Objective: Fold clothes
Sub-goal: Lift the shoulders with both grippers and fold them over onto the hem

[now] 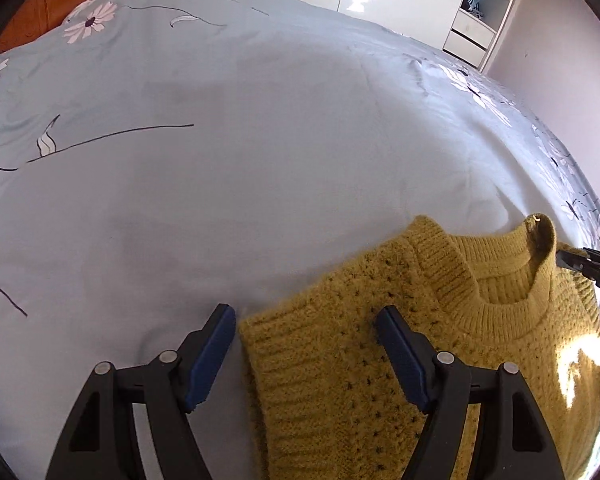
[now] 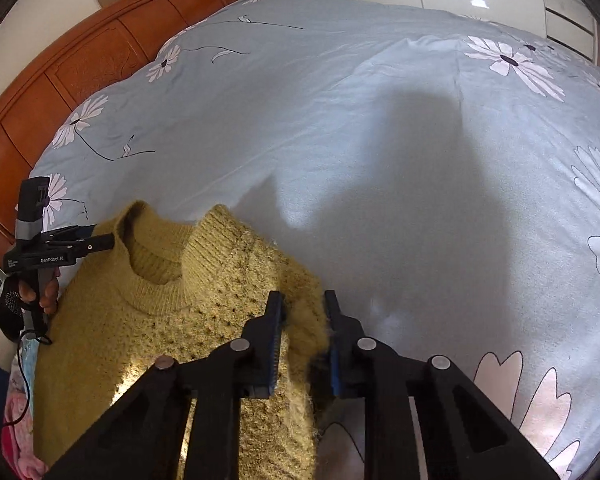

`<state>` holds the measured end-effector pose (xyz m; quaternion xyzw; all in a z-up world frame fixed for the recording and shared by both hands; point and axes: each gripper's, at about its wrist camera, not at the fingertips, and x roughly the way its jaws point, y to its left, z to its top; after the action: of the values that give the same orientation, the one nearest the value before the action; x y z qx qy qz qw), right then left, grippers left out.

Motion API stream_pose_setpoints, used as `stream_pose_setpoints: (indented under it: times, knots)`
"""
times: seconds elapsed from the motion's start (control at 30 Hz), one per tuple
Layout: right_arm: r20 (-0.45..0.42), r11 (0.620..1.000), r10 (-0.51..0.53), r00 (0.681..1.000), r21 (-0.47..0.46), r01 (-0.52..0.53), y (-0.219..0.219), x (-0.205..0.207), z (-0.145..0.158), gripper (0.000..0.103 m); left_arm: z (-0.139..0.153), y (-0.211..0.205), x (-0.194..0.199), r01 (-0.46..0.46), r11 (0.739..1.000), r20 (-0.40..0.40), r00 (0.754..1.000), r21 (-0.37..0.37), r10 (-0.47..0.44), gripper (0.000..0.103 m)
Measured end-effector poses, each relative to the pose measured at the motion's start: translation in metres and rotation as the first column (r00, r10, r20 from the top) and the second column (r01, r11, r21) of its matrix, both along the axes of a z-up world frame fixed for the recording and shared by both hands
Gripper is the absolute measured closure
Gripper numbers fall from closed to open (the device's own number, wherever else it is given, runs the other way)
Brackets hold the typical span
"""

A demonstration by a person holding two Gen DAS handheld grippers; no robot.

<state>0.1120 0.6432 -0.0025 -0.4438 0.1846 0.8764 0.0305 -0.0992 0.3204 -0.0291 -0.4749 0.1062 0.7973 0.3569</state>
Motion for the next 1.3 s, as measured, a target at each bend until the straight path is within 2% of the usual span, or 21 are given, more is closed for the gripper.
stream_pose_setpoints:
  times: [0.03, 0.1, 0.23, 0.33, 0.57, 0.67, 0.77, 0.83, 0.93, 1.07, 1.13, 1.23, 1.3]
  knots:
    - [0.001, 1.0, 0.002, 1.0, 0.005, -0.002, -0.001, 0.001, 0.002, 0.087, 0.004, -0.001, 0.002, -0.003, 1.0, -0.017, 1.0, 0.006, 0.003, 0.078]
    - [-0.009, 1.0, 0.002, 1.0, 0.016, -0.002, -0.003, 0.003, 0.009, 0.088, 0.011, -0.002, 0.009, 0.003, 1.0, -0.053, 0.999, 0.024, -0.001, 0.087]
    - [-0.066, 0.998, -0.002, 0.998, 0.055, 0.006, -0.012, 0.012, 0.039, 0.089, 0.046, -0.011, 0.032, 0.036, 0.997, -0.142, 0.99, 0.074, -0.026, 0.089]
    - [-0.125, 0.996, 0.026, 0.992, 0.089, -0.015, -0.026, 0.028, 0.072, 0.089, 0.084, -0.03, 0.054, 0.087, 0.986, -0.198, 0.979, 0.145, -0.057, 0.089]
    - [-0.281, 0.981, 0.126, 0.951, 0.18, -0.076, -0.083, 0.102, 0.149, 0.089, 0.16, -0.087, 0.133, 0.193, 0.964, -0.361, 0.925, 0.181, -0.118, 0.089]
    - [-0.341, 0.972, 0.171, 0.924, 0.214, -0.101, -0.116, 0.145, 0.171, 0.089, 0.174, -0.122, 0.176, 0.202, 0.961, -0.417, 0.903, 0.187, -0.108, 0.089]
    - [-0.378, 0.957, 0.229, 0.897, 0.256, -0.136, -0.152, 0.192, 0.181, 0.089, 0.165, -0.153, 0.219, 0.201, 0.959, -0.442, 0.892, 0.202, -0.094, 0.088]
    - [-0.377, 0.95, 0.257, 0.89, 0.266, -0.162, -0.172, 0.222, 0.173, 0.089, 0.155, -0.175, 0.247, 0.194, 0.956, -0.451, 0.889, 0.218, -0.078, 0.088]
    - [-0.343, 0.947, 0.277, 0.897, 0.256, -0.194, -0.196, 0.262, 0.144, 0.089, 0.118, -0.199, 0.279, 0.151, 0.956, -0.409, 0.912, 0.25, -0.037, 0.087]
    - [-0.257, 0.962, 0.243, 0.935, 0.186, -0.199, -0.208, 0.297, 0.085, 0.089, 0.066, -0.213, 0.31, 0.12, 0.972, -0.335, 0.941, 0.204, -0.046, 0.087]
    - [-0.216, 0.967, 0.23, 0.949, 0.159, -0.198, -0.216, 0.313, 0.059, 0.09, 0.048, -0.217, 0.329, 0.122, 0.977, -0.311, 0.948, 0.174, -0.063, 0.087]
    - [-0.201, 0.976, 0.208, 0.957, 0.114, -0.188, -0.223, 0.334, 0.036, 0.09, 0.036, -0.225, 0.352, 0.109, 0.983, -0.309, 0.949, 0.151, -0.058, 0.086]
    - [-0.194, 0.98, 0.192, 0.962, 0.094, -0.176, -0.227, 0.344, 0.025, 0.09, 0.027, -0.235, 0.358, 0.077, 0.983, -0.279, 0.96, 0.169, -0.027, 0.084]
